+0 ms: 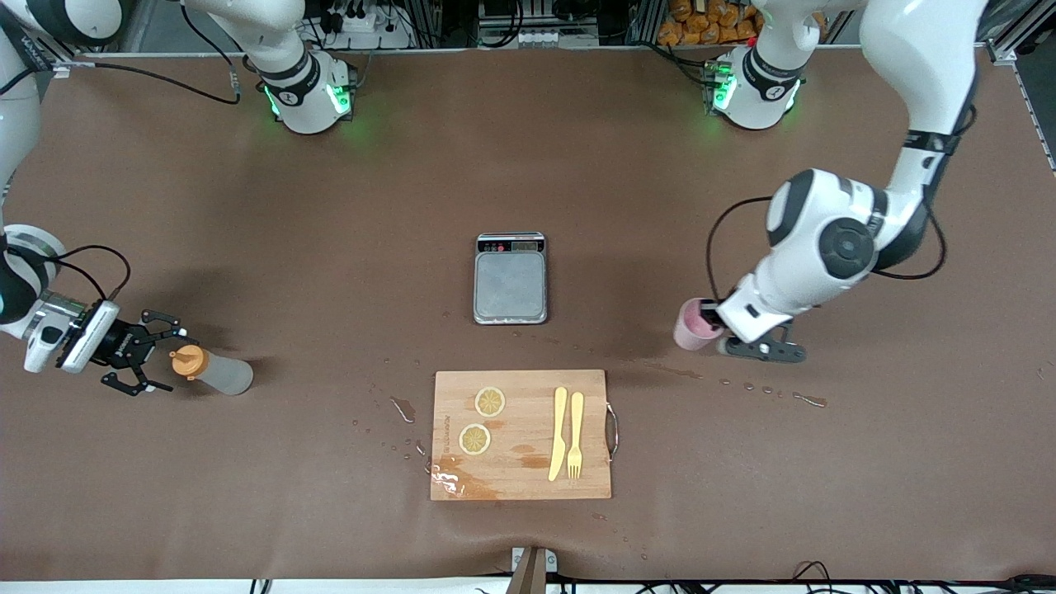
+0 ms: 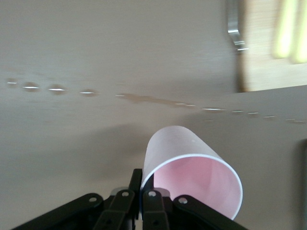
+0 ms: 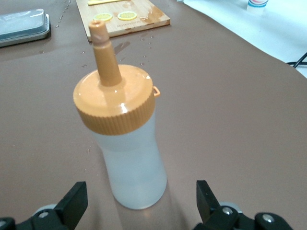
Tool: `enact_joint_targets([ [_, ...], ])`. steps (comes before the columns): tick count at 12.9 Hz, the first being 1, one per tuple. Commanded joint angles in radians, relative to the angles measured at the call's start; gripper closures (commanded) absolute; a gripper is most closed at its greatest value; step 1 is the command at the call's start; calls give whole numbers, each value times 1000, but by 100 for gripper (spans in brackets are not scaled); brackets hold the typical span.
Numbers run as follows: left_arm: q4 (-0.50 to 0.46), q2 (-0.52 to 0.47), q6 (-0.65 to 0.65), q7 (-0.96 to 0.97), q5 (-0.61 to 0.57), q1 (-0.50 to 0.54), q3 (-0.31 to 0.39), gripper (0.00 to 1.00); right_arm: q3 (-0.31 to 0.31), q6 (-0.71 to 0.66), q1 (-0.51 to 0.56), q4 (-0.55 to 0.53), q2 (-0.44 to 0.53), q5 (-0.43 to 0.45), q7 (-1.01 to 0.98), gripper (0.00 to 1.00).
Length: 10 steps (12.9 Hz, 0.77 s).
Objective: Add sauce to pink cup with both arms
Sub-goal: 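Place the pink cup on the metal scale with the left gripper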
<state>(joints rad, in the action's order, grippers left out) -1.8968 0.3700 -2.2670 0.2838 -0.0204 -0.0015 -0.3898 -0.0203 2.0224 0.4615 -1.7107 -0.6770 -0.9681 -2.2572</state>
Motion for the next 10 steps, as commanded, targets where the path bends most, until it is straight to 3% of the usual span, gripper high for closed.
enact_joint_targets([
  [1, 120, 62, 47, 217, 5, -139, -1, 100, -4, 12, -11, -10, -22, -84, -63, 0],
  [3, 233, 134, 78, 370, 4, -240, -1, 100, -3, 13, -32, -10, -38, -130, -105, 0],
  [8, 416, 292, 80, 670, -3, -458, 11, 100, -3, 4, -46, -10, -49, -130, -107, 0],
  [10, 461, 331, 80, 748, -3, -537, 54, 100, -3, 2, -46, -10, -47, -130, -102, 77],
])
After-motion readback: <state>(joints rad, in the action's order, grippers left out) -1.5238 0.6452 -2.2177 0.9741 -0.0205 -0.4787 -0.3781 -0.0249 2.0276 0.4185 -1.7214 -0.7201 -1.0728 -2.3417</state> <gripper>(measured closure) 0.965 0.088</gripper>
